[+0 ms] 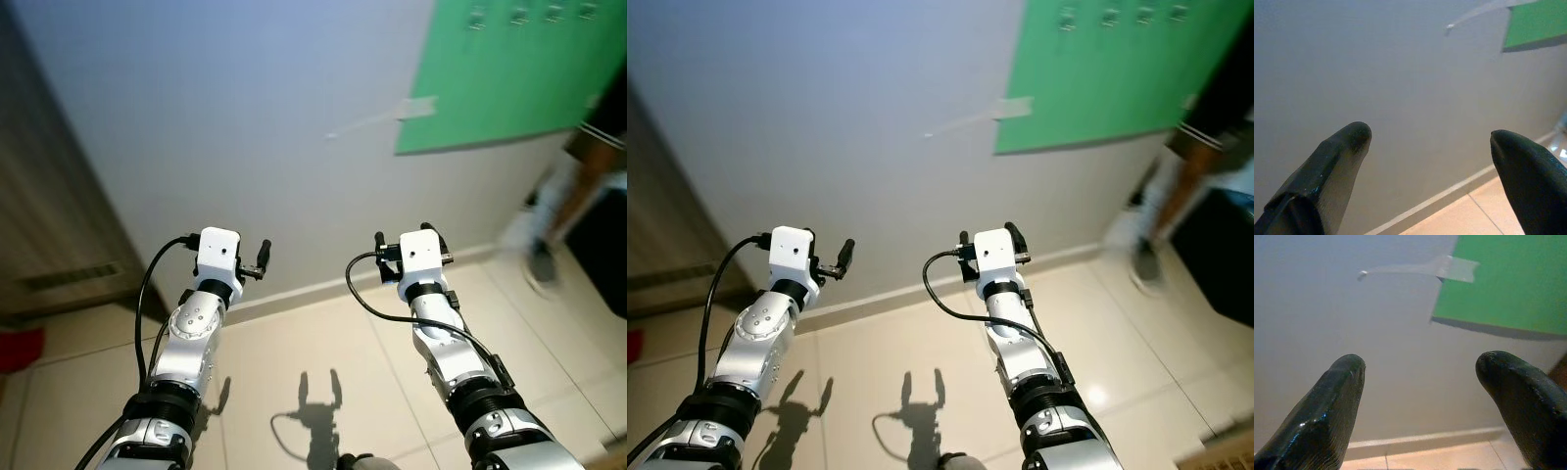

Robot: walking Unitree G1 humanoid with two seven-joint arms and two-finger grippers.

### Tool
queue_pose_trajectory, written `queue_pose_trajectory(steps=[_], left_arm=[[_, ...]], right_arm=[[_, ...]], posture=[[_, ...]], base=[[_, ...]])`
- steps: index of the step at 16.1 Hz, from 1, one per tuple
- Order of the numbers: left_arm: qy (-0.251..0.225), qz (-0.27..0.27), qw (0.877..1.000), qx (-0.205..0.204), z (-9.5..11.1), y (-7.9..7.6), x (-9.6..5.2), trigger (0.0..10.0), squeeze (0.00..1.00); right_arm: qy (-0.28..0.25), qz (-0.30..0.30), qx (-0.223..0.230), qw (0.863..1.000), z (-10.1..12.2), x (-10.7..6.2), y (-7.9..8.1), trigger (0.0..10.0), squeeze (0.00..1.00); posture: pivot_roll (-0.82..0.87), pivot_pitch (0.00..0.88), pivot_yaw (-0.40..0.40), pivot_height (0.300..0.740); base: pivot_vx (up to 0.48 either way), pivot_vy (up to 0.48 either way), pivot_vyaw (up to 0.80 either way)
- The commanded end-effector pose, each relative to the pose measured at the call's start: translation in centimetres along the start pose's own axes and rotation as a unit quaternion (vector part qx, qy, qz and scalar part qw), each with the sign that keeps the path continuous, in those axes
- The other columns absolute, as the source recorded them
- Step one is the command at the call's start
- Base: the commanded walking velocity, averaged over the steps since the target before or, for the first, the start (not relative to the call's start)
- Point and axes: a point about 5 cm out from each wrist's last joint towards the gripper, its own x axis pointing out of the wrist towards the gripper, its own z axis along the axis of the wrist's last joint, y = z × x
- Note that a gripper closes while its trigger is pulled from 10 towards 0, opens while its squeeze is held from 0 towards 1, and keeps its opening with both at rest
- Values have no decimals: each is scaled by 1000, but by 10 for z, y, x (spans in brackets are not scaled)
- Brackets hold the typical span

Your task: Hang keys on a hook

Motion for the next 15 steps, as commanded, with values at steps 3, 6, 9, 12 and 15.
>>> queue_pose_trajectory(steps=[3, 6, 9, 12, 15], left_arm=[[-3, -9, 1000, 8, 2, -2, 0, 10000, 0], [-4, -10, 1000, 14, 2, -2, 0, 10000, 0], [-21, -4, 1000, 2, 7, 0, -1, 10000, 0], [-28, -3, 1000, -9, 10, -1, -1, 10000, 0], [-30, -9, 999, 8, 12, -2, 0, 10000, 0]], right_arm=[[5, -2, 12, 1000, -2, -1, -1, 10000, 0], [8, 1, 13, 1000, -4, -3, 0, 10000, 0], [6, 7, 16, 1000, -4, -5, 3, 10000, 0], [4, 3, 23, 1000, -5, -6, 0, 10000, 0], [4, 9, 8, 1000, -5, -6, 2, 10000, 0]], posture=[[22, 0, -19, 740], [23, 0, -19, 740], [24, 0, -27, 740], [23, 0, -26, 740], [20, 0, -19, 740]], base=[[0, 0, -740], [0, 0, -744], [0, 0, -738], [0, 0, -731], [0, -140, -452]])
